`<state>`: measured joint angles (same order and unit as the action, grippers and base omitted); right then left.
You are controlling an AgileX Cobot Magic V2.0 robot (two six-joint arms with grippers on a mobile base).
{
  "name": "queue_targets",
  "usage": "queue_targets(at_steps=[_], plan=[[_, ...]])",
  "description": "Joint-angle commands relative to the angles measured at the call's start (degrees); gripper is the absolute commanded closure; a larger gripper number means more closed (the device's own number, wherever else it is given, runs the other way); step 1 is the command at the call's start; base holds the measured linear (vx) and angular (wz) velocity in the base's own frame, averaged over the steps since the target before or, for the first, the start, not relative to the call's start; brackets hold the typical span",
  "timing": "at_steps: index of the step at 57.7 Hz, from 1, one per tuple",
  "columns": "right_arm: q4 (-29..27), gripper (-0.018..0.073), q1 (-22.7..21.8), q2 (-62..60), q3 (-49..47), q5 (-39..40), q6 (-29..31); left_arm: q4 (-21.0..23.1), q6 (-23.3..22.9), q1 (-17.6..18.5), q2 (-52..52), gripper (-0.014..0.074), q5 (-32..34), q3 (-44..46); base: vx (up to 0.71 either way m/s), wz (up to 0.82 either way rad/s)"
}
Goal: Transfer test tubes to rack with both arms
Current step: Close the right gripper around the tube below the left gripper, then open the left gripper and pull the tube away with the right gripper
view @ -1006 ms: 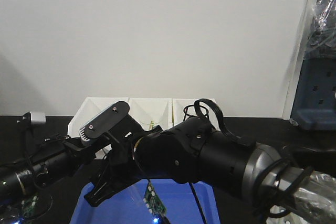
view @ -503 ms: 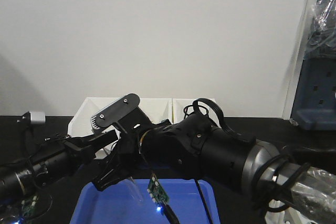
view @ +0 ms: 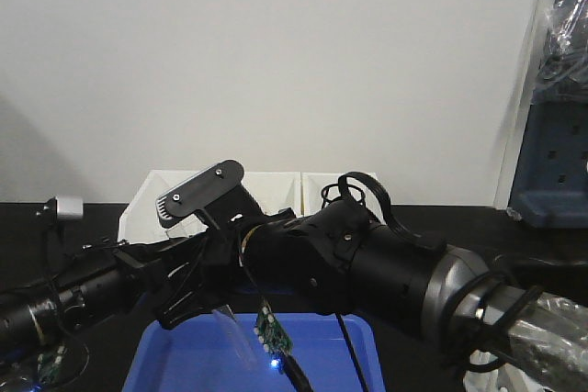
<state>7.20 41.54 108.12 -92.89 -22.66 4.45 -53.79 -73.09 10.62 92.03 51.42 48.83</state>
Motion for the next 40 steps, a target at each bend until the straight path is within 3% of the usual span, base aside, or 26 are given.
queue_targets(at_steps=[1, 21, 40], plan=[[0.16, 0.0162, -0.38, -2.99, -2.22, 3.89, 0.48, 2.49, -0.76, 0.27, -2.08, 0.0598, 4.29, 1.84, 0.00, 0.00], [0.17, 0.0268, -0.38, -2.99, -2.22, 0.93, -2.29, 2.50, -0.71, 0.27, -2.08, 0.0598, 3.45, 1.84, 0.00, 0.00], [0.17, 0.0473, -0.38, -2.99, -2.22, 1.74, -2.29, 2.50, -0.71, 0.27, -2.08, 0.0597, 3.51, 1.84, 0.00, 0.00]])
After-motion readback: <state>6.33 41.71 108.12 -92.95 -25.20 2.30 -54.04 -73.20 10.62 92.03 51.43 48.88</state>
